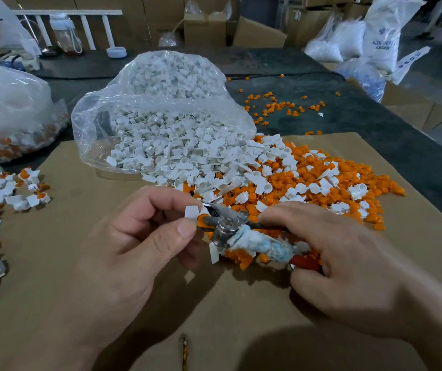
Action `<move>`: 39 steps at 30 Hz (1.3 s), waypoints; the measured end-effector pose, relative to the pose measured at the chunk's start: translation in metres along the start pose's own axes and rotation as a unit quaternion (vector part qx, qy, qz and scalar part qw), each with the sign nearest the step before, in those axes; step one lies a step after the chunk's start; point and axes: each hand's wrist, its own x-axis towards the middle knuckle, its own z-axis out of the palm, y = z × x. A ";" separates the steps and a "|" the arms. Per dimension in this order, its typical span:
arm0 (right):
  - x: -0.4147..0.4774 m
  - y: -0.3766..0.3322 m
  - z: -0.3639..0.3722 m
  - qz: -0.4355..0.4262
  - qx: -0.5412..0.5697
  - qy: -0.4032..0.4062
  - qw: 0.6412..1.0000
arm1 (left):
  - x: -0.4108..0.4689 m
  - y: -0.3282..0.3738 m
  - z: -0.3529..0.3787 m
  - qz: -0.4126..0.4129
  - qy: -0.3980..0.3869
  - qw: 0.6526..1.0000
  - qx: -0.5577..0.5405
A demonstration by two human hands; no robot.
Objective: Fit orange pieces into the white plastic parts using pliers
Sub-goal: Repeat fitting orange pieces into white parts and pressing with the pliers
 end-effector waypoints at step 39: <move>0.001 -0.014 0.003 0.046 -0.111 0.001 0.993 | 0.001 -0.020 -0.010 -0.002 -0.026 0.999 -0.028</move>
